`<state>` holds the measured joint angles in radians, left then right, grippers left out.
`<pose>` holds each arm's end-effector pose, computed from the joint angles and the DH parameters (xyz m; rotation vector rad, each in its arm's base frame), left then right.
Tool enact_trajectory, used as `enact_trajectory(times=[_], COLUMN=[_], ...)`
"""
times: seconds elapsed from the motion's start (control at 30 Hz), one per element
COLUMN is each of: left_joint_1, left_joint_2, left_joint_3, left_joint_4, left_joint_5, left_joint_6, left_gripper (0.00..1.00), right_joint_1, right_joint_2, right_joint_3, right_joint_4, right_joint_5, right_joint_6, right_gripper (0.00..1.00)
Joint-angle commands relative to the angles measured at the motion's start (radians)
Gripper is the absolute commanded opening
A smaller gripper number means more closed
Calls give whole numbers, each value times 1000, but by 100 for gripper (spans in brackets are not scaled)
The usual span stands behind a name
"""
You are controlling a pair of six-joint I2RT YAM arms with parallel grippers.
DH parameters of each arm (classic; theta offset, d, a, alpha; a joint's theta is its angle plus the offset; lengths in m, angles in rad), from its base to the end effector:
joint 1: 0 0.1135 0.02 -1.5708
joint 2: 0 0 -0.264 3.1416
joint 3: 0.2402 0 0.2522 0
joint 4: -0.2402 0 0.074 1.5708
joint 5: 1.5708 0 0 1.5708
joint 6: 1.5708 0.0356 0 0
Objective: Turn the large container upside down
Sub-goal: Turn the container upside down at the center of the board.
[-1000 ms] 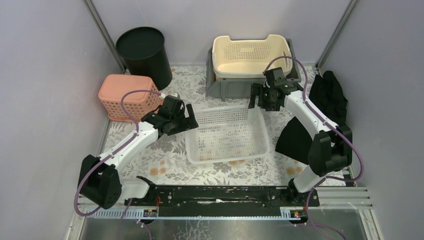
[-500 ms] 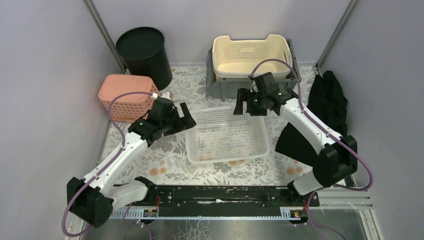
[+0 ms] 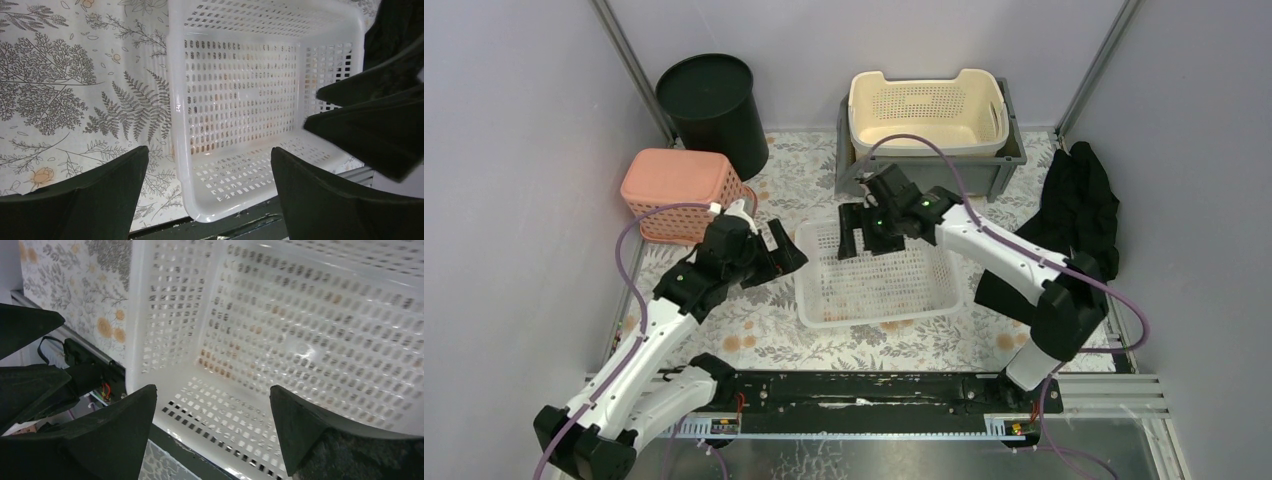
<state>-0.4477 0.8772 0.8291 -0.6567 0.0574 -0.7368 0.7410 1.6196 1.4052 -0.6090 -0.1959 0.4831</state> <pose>0.1634 -0.0807 0.2937 -0.3101 2.3490 -0.6678 0.2602 0.2475 0.3038 -0.4218 2.4956 0.7732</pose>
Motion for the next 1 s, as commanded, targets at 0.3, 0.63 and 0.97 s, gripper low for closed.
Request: enact_trajectory(times=[0.3, 0.63, 0.97], left_joint_1=[7, 7, 7], left_joint_2=[-161, -222, -259], left_joint_3=[65, 94, 90], left_joint_4=[-114, -158, -201], left_joint_5=[82, 105, 77], left_joint_6=[-22, -25, -21], left_gripper=[100, 100, 100], right_joint_1=[201, 271, 281], right_joint_2=[143, 191, 233], right_joint_3=[194, 241, 265], right_joint_4=[-61, -101, -120], right_joint_5=[143, 203, 258], right_joint_6=[130, 164, 189], right_gripper=[93, 93, 94])
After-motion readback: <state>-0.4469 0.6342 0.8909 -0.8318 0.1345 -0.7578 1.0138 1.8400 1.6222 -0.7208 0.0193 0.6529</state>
